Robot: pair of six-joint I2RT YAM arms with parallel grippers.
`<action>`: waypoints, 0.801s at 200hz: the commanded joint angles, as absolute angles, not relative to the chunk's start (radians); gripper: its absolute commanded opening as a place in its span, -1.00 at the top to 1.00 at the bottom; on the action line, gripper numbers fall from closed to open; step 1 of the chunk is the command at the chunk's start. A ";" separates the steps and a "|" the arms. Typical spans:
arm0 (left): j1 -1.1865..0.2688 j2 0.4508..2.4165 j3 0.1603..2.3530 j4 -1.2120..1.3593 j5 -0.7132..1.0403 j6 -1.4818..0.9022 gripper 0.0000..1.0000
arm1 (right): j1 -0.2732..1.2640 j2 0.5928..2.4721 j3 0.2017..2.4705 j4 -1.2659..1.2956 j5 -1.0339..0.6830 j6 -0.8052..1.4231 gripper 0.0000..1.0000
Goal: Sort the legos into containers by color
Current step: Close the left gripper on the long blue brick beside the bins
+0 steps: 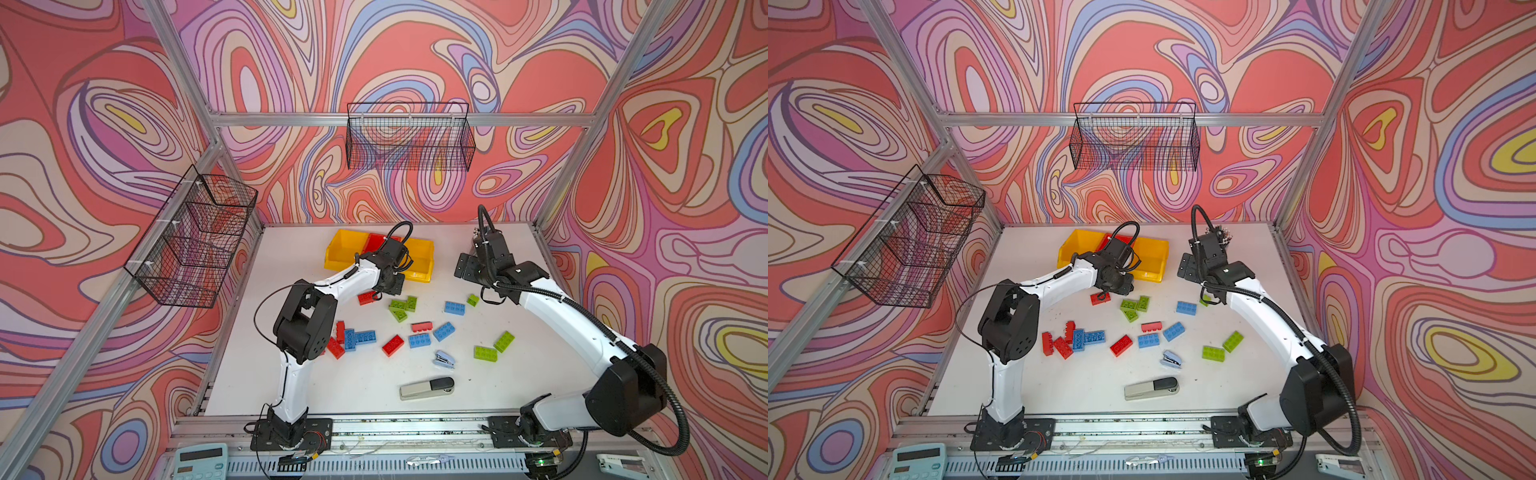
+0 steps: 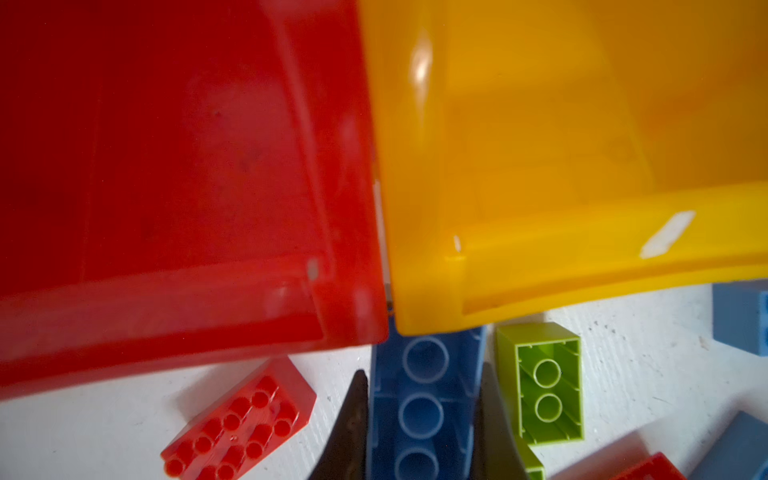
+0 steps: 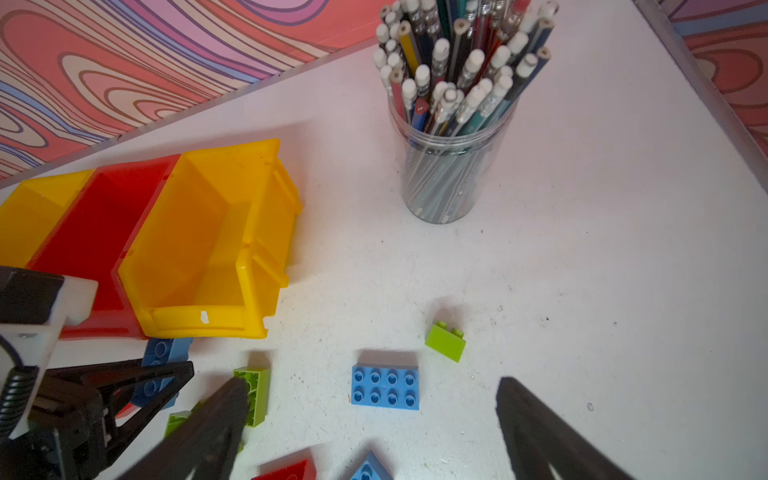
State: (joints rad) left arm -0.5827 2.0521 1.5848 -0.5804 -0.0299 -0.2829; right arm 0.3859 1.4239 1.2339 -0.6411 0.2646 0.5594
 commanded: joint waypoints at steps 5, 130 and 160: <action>-0.586 2.105 1.631 -0.602 -0.021 -0.261 0.86 | 0.384 1.414 1.248 -0.651 0.281 0.562 -0.96; -0.541 2.296 1.866 -0.880 0.015 -0.204 0.88 | 0.384 1.408 1.267 -0.699 0.275 0.578 -0.96; -0.523 2.307 1.923 -0.987 0.080 -0.174 0.90 | 0.384 1.422 1.270 -0.698 0.261 0.573 -0.96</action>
State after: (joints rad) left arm -0.5446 2.2826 1.8809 -0.8154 0.0242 -0.2157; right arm 0.3859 1.4212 1.2446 -0.6827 0.2680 0.5629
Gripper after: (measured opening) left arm 0.169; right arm 0.982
